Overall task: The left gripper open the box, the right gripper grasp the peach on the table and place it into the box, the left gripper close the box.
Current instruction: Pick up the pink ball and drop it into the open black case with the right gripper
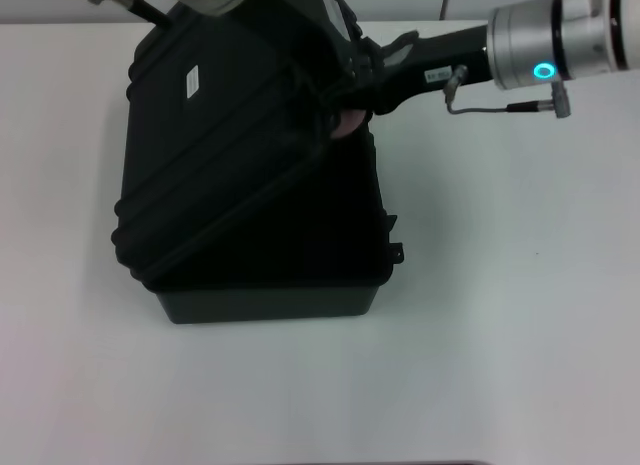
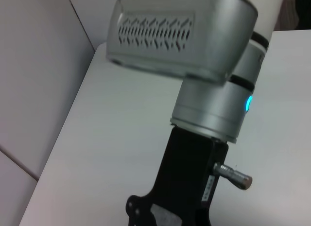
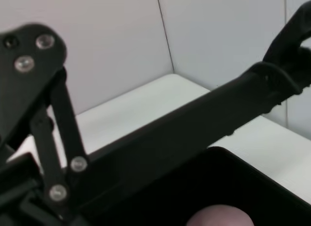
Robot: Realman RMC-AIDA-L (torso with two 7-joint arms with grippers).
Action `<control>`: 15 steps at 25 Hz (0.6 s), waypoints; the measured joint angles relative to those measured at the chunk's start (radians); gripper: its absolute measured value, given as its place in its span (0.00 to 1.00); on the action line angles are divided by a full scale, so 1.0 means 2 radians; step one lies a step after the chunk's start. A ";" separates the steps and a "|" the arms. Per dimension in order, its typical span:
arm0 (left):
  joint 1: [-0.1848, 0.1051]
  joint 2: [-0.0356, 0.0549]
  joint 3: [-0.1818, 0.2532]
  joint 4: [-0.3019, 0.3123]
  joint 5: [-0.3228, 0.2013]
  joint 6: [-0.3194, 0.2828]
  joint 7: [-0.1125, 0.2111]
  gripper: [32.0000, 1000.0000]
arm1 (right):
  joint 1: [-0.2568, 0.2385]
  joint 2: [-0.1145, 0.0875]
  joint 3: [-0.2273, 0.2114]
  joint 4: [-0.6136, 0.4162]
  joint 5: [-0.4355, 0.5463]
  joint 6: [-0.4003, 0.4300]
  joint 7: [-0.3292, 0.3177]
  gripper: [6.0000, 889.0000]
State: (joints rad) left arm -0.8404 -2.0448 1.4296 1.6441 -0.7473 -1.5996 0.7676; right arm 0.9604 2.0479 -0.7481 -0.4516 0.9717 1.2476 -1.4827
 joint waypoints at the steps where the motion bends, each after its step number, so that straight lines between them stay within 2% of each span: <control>1: 0.000 0.0000 0.000 0.000 0.000 0.000 0.000 0.07 | 0.001 0.000 -0.005 0.001 0.000 -0.004 0.002 0.11; 5: 0.000 0.0000 0.000 -0.001 0.000 0.000 0.001 0.07 | 0.001 0.000 -0.009 0.002 0.000 -0.010 0.004 0.24; 11: 0.000 0.0000 0.000 -0.002 0.000 0.000 0.001 0.07 | 0.001 0.000 -0.009 0.003 0.000 -0.016 0.009 0.52; 13: 0.001 0.0000 0.000 -0.002 0.000 0.000 0.001 0.07 | 0.001 0.000 -0.009 0.003 -0.001 -0.017 0.009 0.67; 15: 0.001 0.0000 0.000 -0.002 0.000 0.000 0.001 0.07 | 0.001 0.000 -0.009 0.003 -0.001 -0.021 0.009 0.70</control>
State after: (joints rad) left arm -0.8391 -2.0448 1.4296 1.6404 -0.7478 -1.5992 0.7701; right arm 0.9634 2.0478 -0.7662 -0.4461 0.9699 1.2062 -1.4644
